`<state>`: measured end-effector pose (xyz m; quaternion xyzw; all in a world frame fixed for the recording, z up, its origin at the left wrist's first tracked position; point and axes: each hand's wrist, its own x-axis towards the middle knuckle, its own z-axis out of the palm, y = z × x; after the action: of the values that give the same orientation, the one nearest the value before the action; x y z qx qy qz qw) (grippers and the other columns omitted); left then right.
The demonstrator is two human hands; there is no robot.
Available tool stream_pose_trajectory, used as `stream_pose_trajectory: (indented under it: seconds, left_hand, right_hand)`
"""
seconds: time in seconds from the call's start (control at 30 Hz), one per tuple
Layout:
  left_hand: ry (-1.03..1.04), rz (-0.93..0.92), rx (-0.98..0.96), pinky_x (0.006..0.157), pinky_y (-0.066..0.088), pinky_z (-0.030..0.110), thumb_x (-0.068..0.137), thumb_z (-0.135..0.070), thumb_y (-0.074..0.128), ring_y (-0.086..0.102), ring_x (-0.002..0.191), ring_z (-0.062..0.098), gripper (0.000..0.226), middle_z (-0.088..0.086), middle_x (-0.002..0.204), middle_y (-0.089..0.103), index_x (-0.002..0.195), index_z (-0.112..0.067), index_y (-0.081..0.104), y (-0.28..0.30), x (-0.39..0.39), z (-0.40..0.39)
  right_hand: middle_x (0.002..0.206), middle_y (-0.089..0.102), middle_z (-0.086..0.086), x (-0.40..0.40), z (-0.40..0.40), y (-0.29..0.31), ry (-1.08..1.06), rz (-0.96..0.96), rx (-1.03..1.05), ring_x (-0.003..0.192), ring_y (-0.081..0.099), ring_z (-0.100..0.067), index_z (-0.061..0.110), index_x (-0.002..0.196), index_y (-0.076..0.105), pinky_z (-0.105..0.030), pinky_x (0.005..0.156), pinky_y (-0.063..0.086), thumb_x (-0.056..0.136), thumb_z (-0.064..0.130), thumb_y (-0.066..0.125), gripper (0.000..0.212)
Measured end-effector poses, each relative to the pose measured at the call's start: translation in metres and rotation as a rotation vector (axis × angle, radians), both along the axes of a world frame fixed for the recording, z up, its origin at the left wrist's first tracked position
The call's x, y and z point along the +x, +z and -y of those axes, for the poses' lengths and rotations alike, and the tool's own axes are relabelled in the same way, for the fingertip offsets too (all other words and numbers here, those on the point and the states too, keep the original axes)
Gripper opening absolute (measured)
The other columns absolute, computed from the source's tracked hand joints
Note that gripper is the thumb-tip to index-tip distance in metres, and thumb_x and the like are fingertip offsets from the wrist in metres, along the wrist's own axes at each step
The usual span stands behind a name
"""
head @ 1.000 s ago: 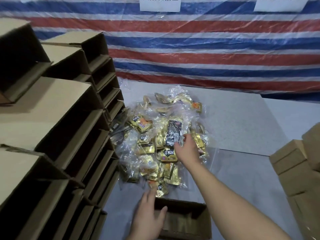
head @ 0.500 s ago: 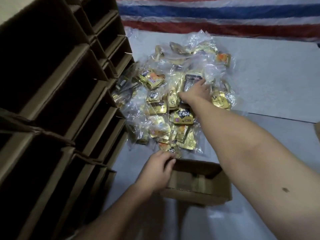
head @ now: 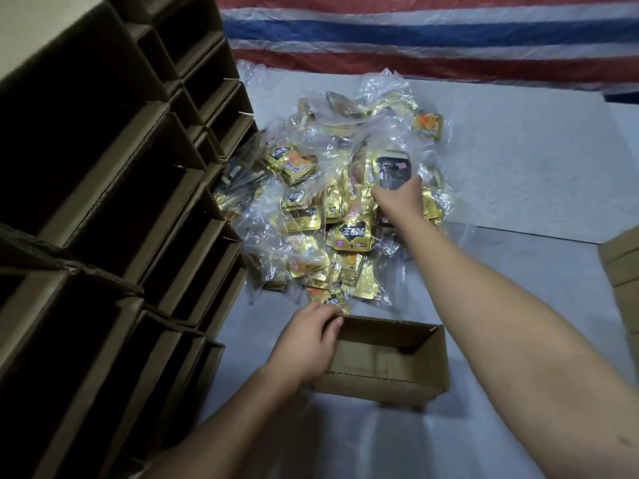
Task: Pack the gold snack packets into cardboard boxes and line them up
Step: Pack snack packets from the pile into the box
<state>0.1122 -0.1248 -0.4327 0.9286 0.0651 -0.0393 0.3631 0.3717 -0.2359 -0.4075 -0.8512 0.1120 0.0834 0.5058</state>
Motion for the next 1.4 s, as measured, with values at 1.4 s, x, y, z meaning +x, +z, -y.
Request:
stream_pose_trajectory:
  seconds: [1.4]
  left_hand:
    - [0.435, -0.195, -0.515, 0.057, 0.045, 0.005, 0.088, 0.018, 0.053, 0.059, 0.053, -0.006, 0.018, -0.002, 0.071, 0.059, 0.089, 0.006, 0.066, 0.018, -0.050, 0.024]
  right_hand:
    - [0.097, 0.069, -0.002, -0.221, 0.087, 0.058, 0.998, -0.709, -0.037, 0.086, 0.066, -0.020, 0.020, 0.115, 0.064, -0.038, 0.082, 0.055, 0.068, 0.033, 0.069, 0.049]
